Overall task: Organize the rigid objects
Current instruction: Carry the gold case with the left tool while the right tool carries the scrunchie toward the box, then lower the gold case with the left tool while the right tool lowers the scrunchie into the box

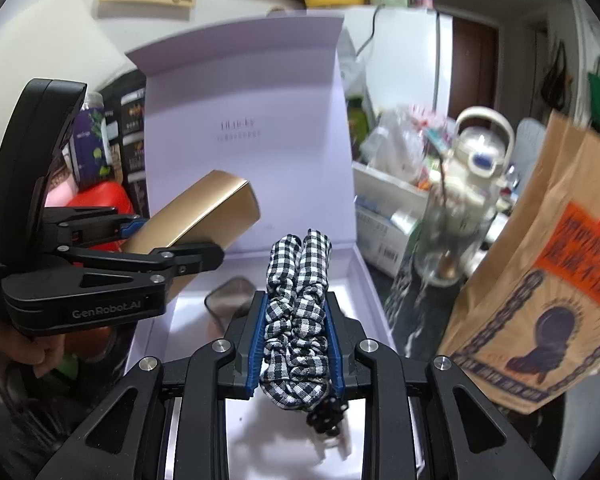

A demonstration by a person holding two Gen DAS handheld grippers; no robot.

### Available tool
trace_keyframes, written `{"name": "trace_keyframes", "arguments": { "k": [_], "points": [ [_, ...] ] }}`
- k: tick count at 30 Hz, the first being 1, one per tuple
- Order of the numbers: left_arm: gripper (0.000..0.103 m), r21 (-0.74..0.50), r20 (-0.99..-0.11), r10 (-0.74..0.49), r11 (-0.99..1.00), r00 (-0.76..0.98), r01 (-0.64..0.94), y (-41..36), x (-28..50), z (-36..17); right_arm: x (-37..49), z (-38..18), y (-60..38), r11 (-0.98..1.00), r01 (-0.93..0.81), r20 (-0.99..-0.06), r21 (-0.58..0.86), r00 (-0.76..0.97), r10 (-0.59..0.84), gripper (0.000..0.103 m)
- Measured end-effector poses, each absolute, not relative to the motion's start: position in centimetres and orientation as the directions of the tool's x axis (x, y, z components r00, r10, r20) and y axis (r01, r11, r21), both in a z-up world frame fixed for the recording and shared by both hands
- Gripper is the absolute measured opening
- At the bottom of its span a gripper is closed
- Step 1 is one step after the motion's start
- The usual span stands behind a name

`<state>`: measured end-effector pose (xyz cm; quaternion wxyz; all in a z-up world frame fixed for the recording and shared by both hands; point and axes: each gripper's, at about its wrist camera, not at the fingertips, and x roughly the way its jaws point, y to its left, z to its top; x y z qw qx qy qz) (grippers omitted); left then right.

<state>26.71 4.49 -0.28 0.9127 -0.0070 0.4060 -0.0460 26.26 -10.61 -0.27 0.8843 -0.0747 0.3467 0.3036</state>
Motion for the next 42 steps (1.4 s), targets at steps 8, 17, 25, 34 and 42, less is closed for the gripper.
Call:
{"name": "trace_keyframes", "arguments": {
  "k": [8, 17, 25, 34, 42],
  "points": [
    [0.043, -0.068, -0.775, -0.107, 0.994, 0.623, 0.087, 3.8, 28.0, -2.1, 27.1, -2.1, -10.4, 0.812, -0.580, -0.735, 0.060, 0.524, 0.429, 0.027],
    [0.043, -0.051, -0.804, -0.098, 0.994, 0.587, 0.096, 3.0, 28.3, -3.6, 27.1, -3.2, -10.1, 0.808, -0.589, -0.779, 0.000, 0.506, 0.369, 0.028],
    [0.044, -0.032, -0.806, -0.084, 0.995, 0.586, 0.099, 3.1, 28.3, -3.5, 27.2, -3.6, -9.9, 0.805, -0.593, -0.793, -0.001, 0.491, 0.361, 0.028],
    [0.044, -0.015, -0.807, -0.074, 0.994, 0.585, 0.106, 2.9, 28.3, -3.5, 28.1, -3.9, -10.4, 0.824, -0.566, -0.805, 0.010, 0.485, 0.343, 0.036],
    [0.046, -0.062, -0.816, -0.096, 0.995, 0.570, 0.080, 3.5, 28.7, -3.6, 28.2, -4.2, -10.3, 0.827, -0.562, -0.808, -0.011, 0.493, 0.324, 0.049]
  ]
}}
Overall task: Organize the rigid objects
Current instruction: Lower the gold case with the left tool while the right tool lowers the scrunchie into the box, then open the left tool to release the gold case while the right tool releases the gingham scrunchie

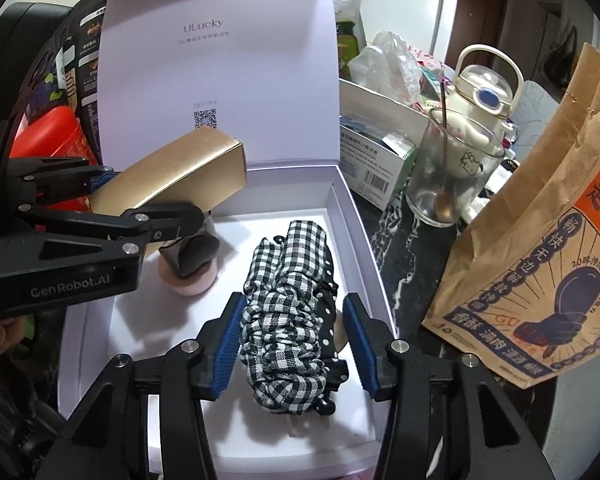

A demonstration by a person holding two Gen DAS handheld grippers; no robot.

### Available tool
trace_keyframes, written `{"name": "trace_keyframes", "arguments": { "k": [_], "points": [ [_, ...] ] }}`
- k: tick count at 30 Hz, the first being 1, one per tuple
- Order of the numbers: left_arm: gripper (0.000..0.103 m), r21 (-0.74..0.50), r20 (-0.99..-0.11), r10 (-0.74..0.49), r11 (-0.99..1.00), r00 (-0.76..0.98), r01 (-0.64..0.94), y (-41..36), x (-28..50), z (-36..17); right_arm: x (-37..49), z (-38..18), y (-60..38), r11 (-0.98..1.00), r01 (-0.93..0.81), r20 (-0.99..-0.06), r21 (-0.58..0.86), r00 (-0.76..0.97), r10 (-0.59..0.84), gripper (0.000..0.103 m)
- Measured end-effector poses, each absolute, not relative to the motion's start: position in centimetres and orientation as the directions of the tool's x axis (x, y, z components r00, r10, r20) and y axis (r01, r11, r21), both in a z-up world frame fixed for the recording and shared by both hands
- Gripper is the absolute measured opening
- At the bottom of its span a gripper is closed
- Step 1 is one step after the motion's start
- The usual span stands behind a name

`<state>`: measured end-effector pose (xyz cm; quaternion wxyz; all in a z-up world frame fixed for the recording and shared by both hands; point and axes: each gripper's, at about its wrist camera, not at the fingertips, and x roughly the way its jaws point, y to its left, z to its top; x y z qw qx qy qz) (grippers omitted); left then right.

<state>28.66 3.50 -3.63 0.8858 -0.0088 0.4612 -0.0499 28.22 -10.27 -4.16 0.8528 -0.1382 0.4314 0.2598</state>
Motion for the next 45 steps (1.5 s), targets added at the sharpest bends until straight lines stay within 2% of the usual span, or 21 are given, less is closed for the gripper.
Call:
{"name": "trace_keyframes", "arguments": {
  "k": [21, 25, 28, 45],
  "points": [
    [0.046, -0.059, -0.836, -0.100, 0.994, 0.539, 0.093, 2.8, 28.5, -3.4, 27.5, -3.7, -10.5, 0.832, -0.554, -0.786, -0.023, 0.524, 0.327, 0.051],
    [0.047, -0.057, -0.829, -0.097, 0.994, 0.551, 0.089, 2.7, 28.4, -3.0, 27.2, -3.5, -10.4, 0.836, -0.548, -0.784, -0.036, 0.534, 0.316, 0.052],
    [0.053, -0.060, -0.824, -0.098, 0.994, 0.558, 0.087, 2.8, 28.3, -2.8, 27.1, -3.3, -10.4, 0.839, -0.542, -0.782, -0.042, 0.541, 0.310, 0.053],
    [0.053, -0.030, -0.796, -0.077, 0.996, 0.600, 0.089, 2.0, 27.6, -0.4, 26.7, -1.1, -11.3, 0.848, -0.528, -0.758, -0.044, 0.571, 0.316, 0.053]
  ]
}}
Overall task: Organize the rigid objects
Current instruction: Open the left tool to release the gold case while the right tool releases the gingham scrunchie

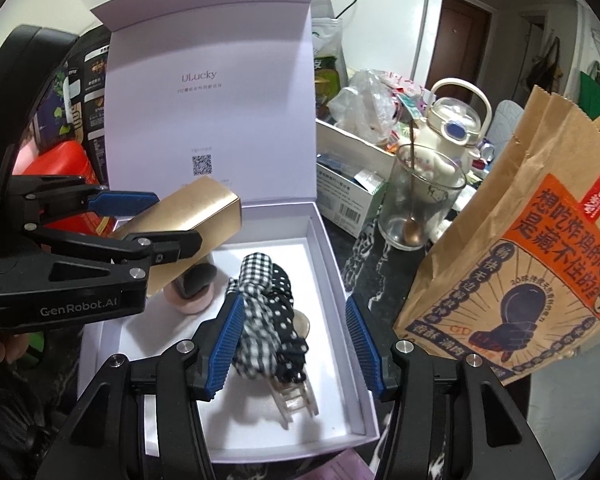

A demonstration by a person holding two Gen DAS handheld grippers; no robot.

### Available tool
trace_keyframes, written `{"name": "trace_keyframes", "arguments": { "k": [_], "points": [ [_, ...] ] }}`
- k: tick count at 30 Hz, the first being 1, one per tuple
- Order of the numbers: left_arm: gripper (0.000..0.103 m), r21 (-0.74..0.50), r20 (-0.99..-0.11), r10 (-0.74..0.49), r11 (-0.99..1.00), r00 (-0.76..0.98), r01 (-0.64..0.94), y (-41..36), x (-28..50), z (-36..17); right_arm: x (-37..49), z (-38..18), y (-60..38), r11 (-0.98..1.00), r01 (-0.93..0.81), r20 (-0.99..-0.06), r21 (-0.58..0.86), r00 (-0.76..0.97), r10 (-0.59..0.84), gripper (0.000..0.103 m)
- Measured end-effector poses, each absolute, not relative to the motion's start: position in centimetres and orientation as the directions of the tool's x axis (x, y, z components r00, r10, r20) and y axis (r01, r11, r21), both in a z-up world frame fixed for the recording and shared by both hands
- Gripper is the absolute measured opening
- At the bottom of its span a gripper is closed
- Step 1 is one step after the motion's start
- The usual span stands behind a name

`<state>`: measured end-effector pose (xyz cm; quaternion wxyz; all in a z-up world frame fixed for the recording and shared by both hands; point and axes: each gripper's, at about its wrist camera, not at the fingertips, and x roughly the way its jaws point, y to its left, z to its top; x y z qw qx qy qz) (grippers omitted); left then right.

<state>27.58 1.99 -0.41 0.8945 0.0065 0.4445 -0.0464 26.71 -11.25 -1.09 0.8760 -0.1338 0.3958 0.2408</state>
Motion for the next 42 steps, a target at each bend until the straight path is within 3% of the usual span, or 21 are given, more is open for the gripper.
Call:
{"name": "trace_keyframes", "arguments": {
  "k": [14, 29, 37, 40, 42],
  "points": [
    [0.053, -0.002, -0.751, -0.065, 0.995, 0.657, 0.096, 1.2, 25.6, 4.1, 25.3, 2.2, -12.7, 0.862, -0.505, -0.718, -0.053, 0.619, 0.318, 0.053],
    [0.053, -0.011, -0.677, -0.076, 0.996, 0.732, 0.093, 1.0, 20.8, 9.3, 20.7, 7.7, -14.6, 0.881, -0.466, -0.609, -0.075, 0.722, 0.330, 0.053],
    [0.053, -0.012, -0.639, -0.096, 0.993, 0.764, 0.115, 0.2, 17.2, 11.2, 17.6, 9.6, -15.9, 0.890, -0.450, -0.555, -0.069, 0.759, 0.341, 0.058],
    [0.053, -0.012, -0.636, -0.097, 0.993, 0.766, 0.116, 0.0, 15.9, 11.3, 16.4, 9.9, -16.3, 0.893, -0.446, -0.543, -0.065, 0.766, 0.343, 0.066],
    [0.061, -0.016, -0.638, -0.096, 0.994, 0.764, 0.111, 0.0, 15.0, 11.1, 15.5, 10.0, -16.7, 0.894, -0.445, -0.535, -0.056, 0.770, 0.349, 0.067]
  ]
}}
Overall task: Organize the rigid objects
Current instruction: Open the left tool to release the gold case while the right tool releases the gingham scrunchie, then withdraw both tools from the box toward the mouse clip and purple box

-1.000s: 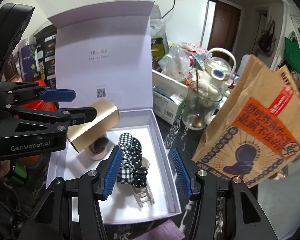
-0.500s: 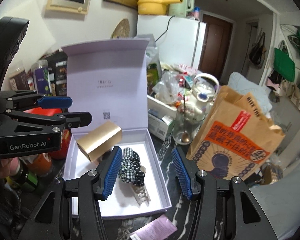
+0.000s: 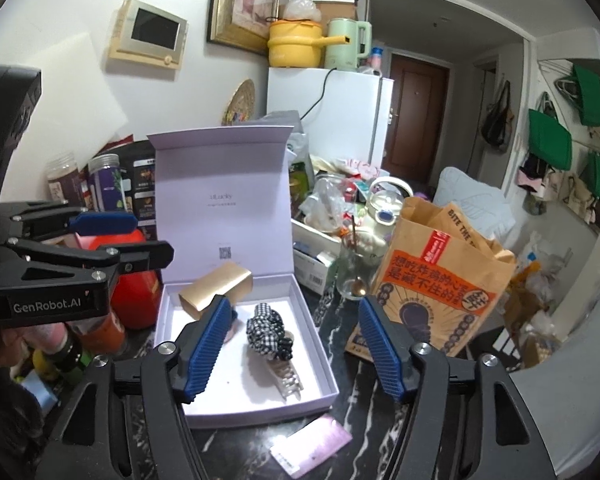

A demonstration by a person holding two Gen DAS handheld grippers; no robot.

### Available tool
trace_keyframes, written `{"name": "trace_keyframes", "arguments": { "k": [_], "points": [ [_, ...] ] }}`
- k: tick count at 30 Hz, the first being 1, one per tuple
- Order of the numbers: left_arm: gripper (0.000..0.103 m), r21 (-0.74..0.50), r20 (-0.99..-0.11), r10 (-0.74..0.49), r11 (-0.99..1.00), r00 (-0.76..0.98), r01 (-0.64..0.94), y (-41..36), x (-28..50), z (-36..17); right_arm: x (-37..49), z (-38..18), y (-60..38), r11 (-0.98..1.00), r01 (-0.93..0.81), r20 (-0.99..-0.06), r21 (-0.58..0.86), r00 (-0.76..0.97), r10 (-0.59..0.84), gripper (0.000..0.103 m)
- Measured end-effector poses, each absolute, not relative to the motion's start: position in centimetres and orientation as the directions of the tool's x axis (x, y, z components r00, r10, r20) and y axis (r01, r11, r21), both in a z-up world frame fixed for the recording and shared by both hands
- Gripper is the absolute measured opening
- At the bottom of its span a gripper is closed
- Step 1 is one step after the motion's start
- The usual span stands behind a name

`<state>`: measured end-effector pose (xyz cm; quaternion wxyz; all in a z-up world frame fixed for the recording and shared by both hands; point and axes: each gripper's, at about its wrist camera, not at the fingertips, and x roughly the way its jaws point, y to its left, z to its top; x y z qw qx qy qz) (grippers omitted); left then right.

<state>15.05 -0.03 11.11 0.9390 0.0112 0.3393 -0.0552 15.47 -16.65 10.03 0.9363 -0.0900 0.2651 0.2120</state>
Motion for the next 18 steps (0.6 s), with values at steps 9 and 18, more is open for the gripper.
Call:
{"name": "trace_keyframes", "arguments": {
  "k": [9, 18],
  "points": [
    [0.096, 0.017, -0.623, -0.059, 0.996, 0.780, 0.089, -0.4, 10.8, 10.3, 11.7, 9.7, -17.5, 0.908, -0.416, -0.519, -0.049, 0.787, 0.333, 0.078],
    [0.096, 0.046, -0.624, -0.039, 0.995, 0.781, 0.087, -1.4, 6.9, 9.4, 7.9, 8.8, -18.4, 0.922, -0.384, -0.519, -0.053, 0.799, 0.303, 0.081]
  ]
}}
